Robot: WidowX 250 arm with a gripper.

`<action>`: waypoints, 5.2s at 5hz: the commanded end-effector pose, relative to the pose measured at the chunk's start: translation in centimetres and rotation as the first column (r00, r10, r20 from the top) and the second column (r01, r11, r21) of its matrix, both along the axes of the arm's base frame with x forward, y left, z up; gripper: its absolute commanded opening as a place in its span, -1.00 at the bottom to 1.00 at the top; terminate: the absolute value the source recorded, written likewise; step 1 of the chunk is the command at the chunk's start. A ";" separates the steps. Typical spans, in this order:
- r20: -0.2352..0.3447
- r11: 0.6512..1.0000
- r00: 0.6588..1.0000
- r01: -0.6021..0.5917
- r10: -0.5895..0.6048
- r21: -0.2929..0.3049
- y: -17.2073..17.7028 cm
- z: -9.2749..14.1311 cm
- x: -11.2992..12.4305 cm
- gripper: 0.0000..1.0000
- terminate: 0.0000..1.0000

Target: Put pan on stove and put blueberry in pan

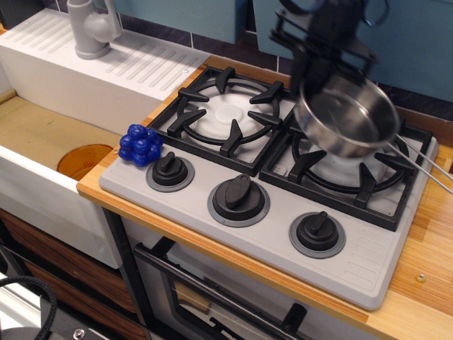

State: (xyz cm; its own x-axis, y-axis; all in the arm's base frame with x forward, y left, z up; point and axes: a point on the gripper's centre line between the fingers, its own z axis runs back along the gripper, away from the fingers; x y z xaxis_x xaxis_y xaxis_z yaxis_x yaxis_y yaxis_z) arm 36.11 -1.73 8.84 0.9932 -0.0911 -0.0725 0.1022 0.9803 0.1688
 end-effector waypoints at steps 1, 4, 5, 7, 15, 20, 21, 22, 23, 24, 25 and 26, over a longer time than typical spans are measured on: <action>0.110 0.997 0.991 0.071 -0.072 0.017 5.6 6.4 1.8 -1.00 -1.00; 0.094 0.992 0.988 0.122 -0.125 0.035 11.7 6.0 2.8 -1.00 -1.00; 0.107 0.994 0.988 0.106 -0.107 0.015 12.2 4.4 2.4 -1.00 -1.00; 0.141 0.995 0.986 0.095 -0.094 -0.007 12.7 0.7 1.7 -1.00 -1.00; 0.082 0.988 0.985 0.147 -0.150 0.047 11.4 5.2 0.1 1.00 -1.00; 0.230 0.986 0.959 0.161 -0.164 0.032 14.2 3.5 -7.0 1.00 -1.00; 0.261 0.989 0.953 0.148 -0.151 0.029 14.0 1.9 -7.9 1.00 -1.00; 0.279 0.990 0.950 0.139 -0.142 0.029 13.7 0.5 -8.6 1.00 -1.00; 0.294 0.989 0.945 0.145 -0.146 0.026 13.7 -0.5 -8.9 1.00 -1.00; 0.307 0.988 0.940 0.151 -0.149 0.018 13.6 -1.5 -9.1 1.00 -1.00; 0.323 0.988 0.934 0.156 -0.151 0.010 13.7 -2.5 -8.9 1.00 -1.00; 0.341 0.986 0.926 0.167 -0.160 0.009 14.2 -3.5 -8.7 1.00 -1.00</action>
State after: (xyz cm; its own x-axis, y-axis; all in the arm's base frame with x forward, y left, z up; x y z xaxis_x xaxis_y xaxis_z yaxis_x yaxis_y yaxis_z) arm 26.80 12.31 4.55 0.9359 -0.2467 0.2515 0.2050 0.9619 0.1809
